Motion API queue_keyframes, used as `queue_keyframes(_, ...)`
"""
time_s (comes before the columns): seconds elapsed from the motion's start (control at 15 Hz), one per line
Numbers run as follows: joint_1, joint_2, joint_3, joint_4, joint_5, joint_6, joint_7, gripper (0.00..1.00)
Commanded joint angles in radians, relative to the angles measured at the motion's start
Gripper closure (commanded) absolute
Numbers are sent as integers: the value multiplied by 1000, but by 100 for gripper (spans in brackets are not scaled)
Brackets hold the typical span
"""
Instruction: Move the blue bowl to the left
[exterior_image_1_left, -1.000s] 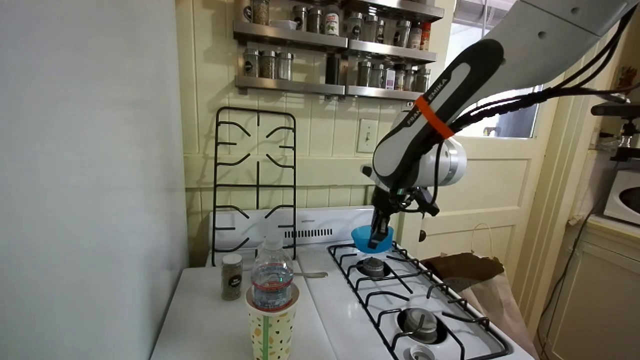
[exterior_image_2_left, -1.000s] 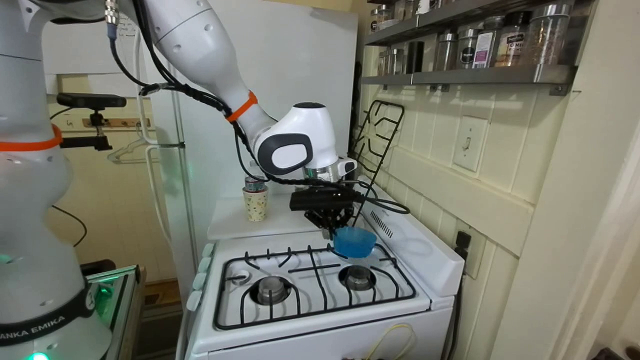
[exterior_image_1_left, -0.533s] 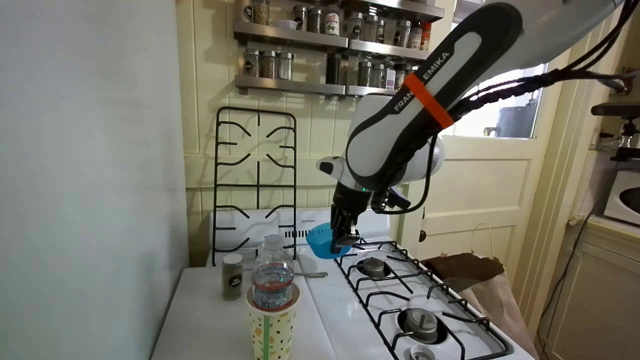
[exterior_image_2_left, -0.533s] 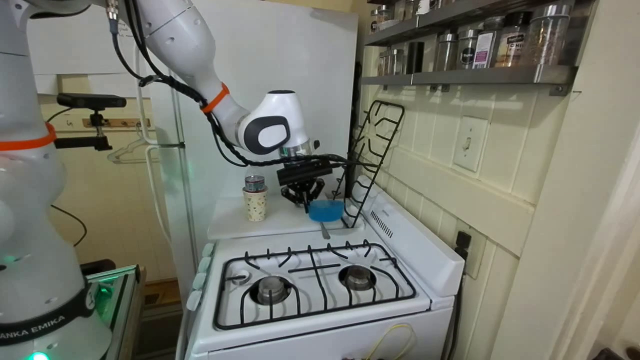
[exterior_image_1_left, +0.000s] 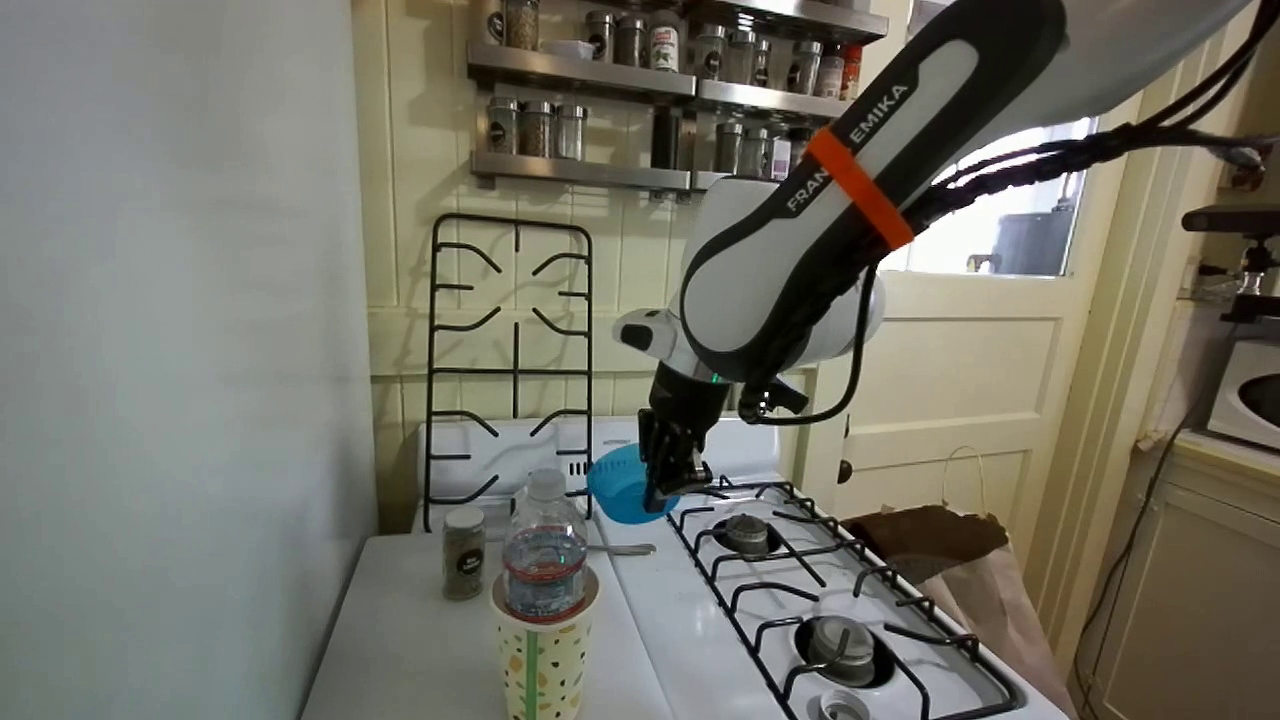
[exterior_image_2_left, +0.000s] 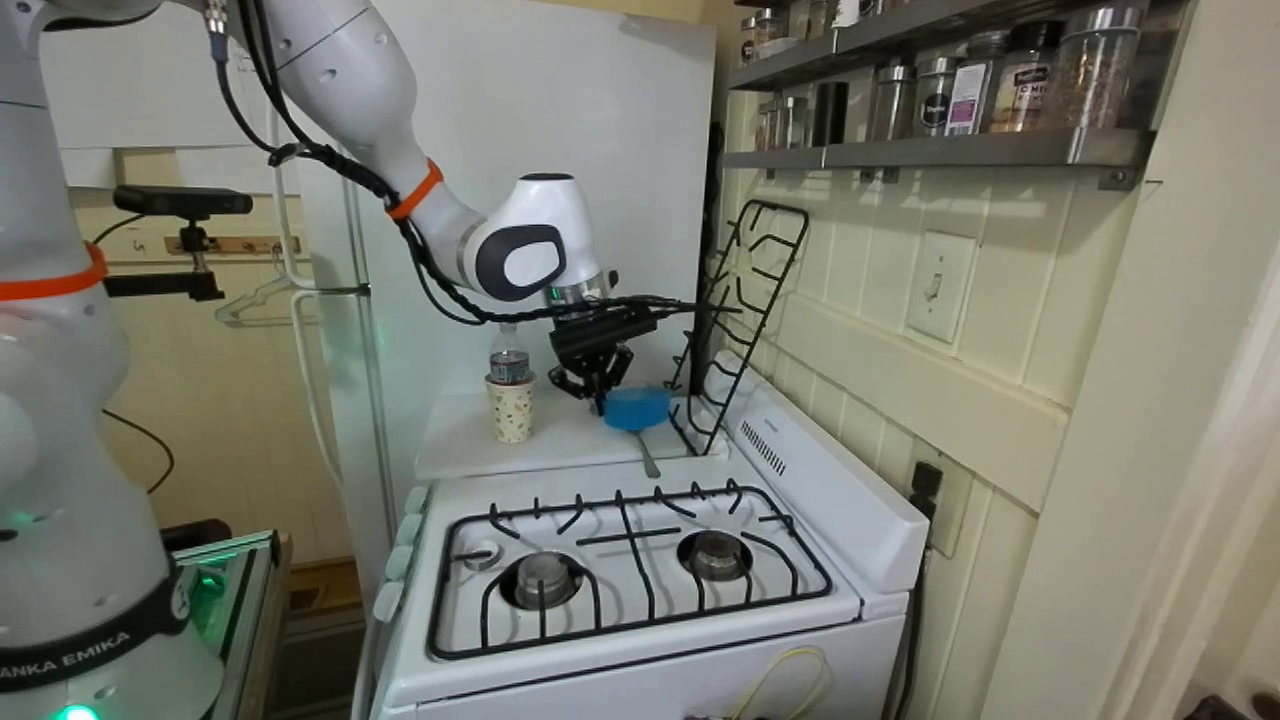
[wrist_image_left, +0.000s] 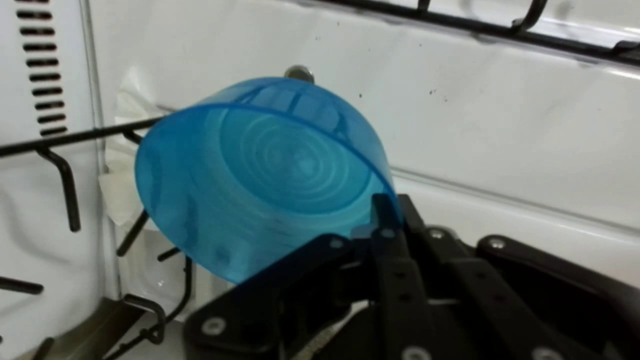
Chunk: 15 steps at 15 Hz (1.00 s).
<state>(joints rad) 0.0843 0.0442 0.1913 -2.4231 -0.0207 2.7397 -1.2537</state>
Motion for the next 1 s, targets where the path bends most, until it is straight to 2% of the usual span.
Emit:
queue_keyframes(0.0,47,9,23,-10,-29,14,-102,99)
queue_keyframes(0.13,59,10,41,-35,2,71,-196,99)
queue_keyframes(0.2,59,20,51,-52,36,136,-254,99)
queue_keyframes(0.33,46,42,93,-78,172,246,-385,99)
queue_keyframes(0.4,30,70,136,-79,259,301,-445,99)
queue_keyframes(0.47,-3,109,204,-63,340,352,-500,99)
queue_keyframes(0.53,-70,163,301,-28,413,392,-549,99)
queue_keyframes(0.67,-166,203,451,-4,544,407,-617,99)
queue_keyframes(0.8,-268,228,561,2,612,386,-627,99)
queue_keyframes(0.93,-343,222,621,-19,658,365,-604,99)
